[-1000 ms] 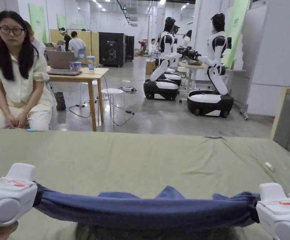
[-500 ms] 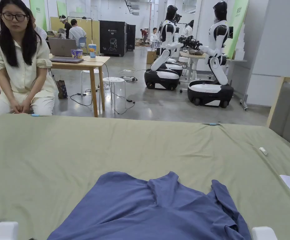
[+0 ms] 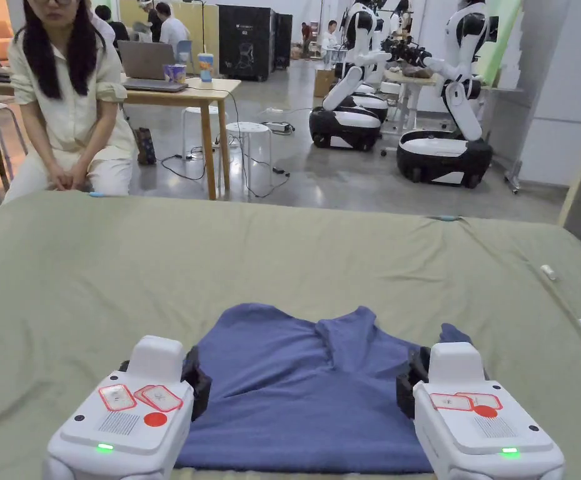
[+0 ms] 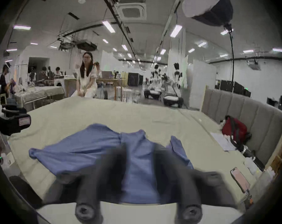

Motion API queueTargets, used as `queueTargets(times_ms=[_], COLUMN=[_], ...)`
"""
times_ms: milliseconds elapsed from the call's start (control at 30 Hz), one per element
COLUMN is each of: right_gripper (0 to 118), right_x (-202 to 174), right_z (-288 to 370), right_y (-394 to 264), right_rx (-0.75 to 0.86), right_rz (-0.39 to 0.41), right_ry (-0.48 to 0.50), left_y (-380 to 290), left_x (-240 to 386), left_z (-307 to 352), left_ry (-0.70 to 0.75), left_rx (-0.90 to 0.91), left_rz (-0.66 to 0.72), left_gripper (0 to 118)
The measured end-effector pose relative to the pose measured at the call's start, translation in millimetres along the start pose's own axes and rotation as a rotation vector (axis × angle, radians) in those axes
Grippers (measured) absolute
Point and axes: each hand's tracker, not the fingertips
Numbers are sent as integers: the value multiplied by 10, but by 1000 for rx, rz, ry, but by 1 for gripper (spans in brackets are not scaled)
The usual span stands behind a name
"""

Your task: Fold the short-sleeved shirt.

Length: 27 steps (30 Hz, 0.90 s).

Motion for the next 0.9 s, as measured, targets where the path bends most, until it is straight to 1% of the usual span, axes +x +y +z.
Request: queueTargets(times_ms=[67,133,233,333,367,400,433,467,500,533,600,633,667,700,733,767,833,867,900], right_gripper=[0,0,0,0,0,0,0,0,0,0,0,0,0,0,0,0,0,0,0], right_x=[-29,-42,-78,-153,-184,-204,-215,-239,-256,-275,-296,-304,-313,-319,-319,-315,-319,-316,-310], right_z=[42,17,-29,-8,-21,-33,-39,-57,-72,-92,-120,-138,-155,-146,-147,-151,-132,-128,-128], right_y=[21,34,-7,-44,-62,-75,-133,-154,-168,-183,-217,-228,-237,-232,-236,-241,-232,-232,-238], right_rx=[15,-5,-13,-26,-31,-36,-40,-47,-51,-56,-68,-74,-80,-83,-86,-91,-95,-97,-99], right_rz=[-19,-33,-4,-2,8,12,11,10,11,10,7,5,6,7,5,2,3,5,5], right_ry=[13,44,42,62,66,71,79,85,89,93,102,105,105,106,107,109,108,108,107], left_y=[-44,-88,-167,-323,-382,-437,-488,-533,-518,-532,-537,-519,-521,-536,-569,-598,-640,-677,-719], left_x=[-54,-175,-472,-1047,-1230,-1399,-1570,-1702,-1688,-1746,-1784,-1705,-1668,-1641,-1607,-1562,-1529,-1514,-1522], left_z=[48,57,62,-74,-169,-234,-304,-364,-381,-426,-487,-511,-554,-603,-657,-696,-751,-785,-806], left_ry=[0,-46,14,-4,-11,-8,12,11,15,-5,-54,-71,-72,-74,-59,-32,-15,-17,-21], left_rx=[0,-47,-88,-280,-343,-402,-458,-499,-499,-529,-525,-526,-536,-556,-570,-574,-585,-605,-626], left_rz=[-8,19,23,187,269,304,326,314,331,345,356,345,331,317,303,286,272,273,279], left_gripper=[0,0,0,0,0,0,0,0,0,0,0,11,54,90,113,117,104,101,101])
